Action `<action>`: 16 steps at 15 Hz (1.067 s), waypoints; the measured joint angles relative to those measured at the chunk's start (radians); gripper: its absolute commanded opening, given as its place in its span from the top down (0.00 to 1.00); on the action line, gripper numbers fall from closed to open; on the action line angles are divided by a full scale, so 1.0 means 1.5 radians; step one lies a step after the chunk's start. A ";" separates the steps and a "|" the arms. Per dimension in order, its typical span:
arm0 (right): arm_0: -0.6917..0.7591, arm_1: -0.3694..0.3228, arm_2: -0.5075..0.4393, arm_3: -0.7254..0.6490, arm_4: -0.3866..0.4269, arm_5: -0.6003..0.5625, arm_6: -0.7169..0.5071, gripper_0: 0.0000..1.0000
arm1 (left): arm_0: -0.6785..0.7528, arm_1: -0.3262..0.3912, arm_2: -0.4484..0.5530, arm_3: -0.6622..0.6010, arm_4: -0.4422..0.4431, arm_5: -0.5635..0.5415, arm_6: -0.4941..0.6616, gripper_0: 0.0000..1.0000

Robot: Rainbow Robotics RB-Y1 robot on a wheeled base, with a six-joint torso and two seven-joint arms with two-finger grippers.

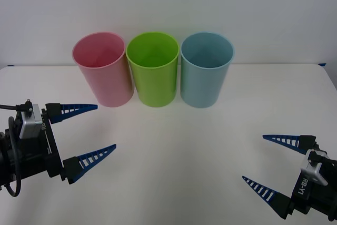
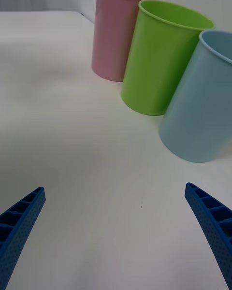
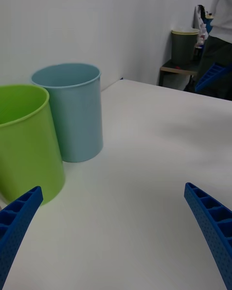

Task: Put cans in the blue bin and PET bottles in the pink bin and trash in the green bin.

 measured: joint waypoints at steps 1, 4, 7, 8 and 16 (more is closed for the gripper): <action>0.000 0.000 0.000 0.000 0.000 0.000 0.000 0.00 | 0.012 -0.014 0.000 -0.004 -0.013 0.000 -0.003 0.00; 0.000 0.000 0.000 0.000 0.000 0.000 0.000 0.00 | 0.028 -0.071 -0.001 -0.015 -0.070 -0.013 -0.009 0.00; 0.000 0.000 0.000 0.000 0.000 0.000 0.000 0.00 | 0.053 -0.099 -0.009 -0.029 -0.115 -0.015 -0.011 0.00; 0.000 0.000 0.000 0.000 0.000 0.000 0.000 0.00 | 0.062 -0.103 -0.011 -0.036 -0.126 -0.015 -0.011 0.00; 0.000 0.000 0.000 0.000 0.000 0.000 0.000 0.00 | 0.071 -0.104 -0.017 -0.043 -0.145 -0.012 -0.019 0.00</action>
